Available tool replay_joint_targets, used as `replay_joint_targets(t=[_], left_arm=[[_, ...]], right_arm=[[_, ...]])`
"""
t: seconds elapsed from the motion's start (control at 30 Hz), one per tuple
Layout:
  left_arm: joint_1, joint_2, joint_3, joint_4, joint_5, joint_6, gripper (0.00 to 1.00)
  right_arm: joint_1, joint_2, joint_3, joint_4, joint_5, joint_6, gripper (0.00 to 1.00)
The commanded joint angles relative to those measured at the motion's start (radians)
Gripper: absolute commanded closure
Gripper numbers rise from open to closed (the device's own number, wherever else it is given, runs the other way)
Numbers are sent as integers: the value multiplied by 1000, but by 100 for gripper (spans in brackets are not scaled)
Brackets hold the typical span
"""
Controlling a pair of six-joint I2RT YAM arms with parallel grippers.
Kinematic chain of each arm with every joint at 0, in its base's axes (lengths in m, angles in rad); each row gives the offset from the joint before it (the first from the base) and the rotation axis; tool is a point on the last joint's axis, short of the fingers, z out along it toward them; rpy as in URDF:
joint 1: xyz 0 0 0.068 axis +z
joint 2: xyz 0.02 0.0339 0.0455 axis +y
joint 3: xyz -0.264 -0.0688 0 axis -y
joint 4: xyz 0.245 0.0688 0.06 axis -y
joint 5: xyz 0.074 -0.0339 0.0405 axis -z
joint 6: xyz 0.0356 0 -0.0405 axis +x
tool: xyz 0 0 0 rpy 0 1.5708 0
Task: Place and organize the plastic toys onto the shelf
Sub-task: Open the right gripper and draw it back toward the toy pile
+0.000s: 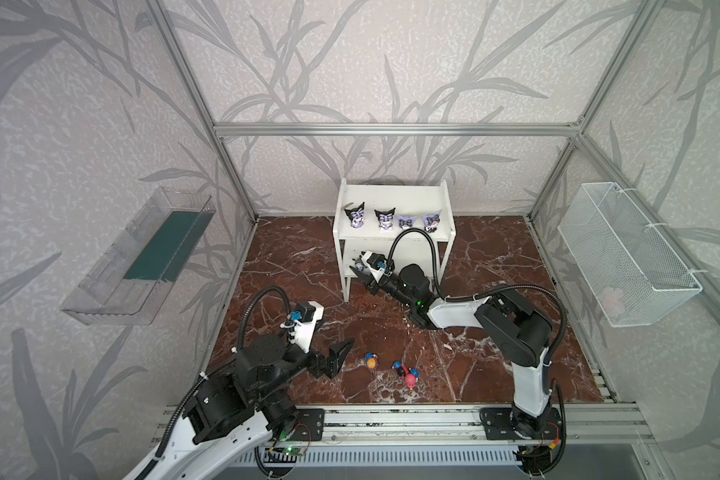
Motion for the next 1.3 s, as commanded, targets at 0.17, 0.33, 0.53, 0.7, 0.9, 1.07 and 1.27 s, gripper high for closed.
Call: replay_joint_targets(t=[0.17, 0.33, 0.53, 0.7, 0.9, 1.07, 1.27], left_arm=[[-5, -2, -1, -6, -3, 9, 0], [-5, 1, -2, -6, -6, 11, 0], [-5, 6, -1, -6, -5, 11, 0], [-6, 11, -2, -2, 4, 11, 0], [-6, 12, -4, 4, 14, 11, 0], [-5, 13, -6, 11, 27, 14, 0], [-5, 32, -7, 18, 41, 12, 0]], right_arm=[[2, -98, -84, 42, 21, -11, 35], [23, -219, -196, 14, 27, -36, 32], [116, -450, -391, -131, 87, -97, 30], [202, -677, -527, -375, 160, -59, 30], [341, -923, -611, -788, 262, 120, 30], [371, -1039, -647, -1061, 260, 313, 30], [379, -1085, -647, -1307, 164, 533, 31]])
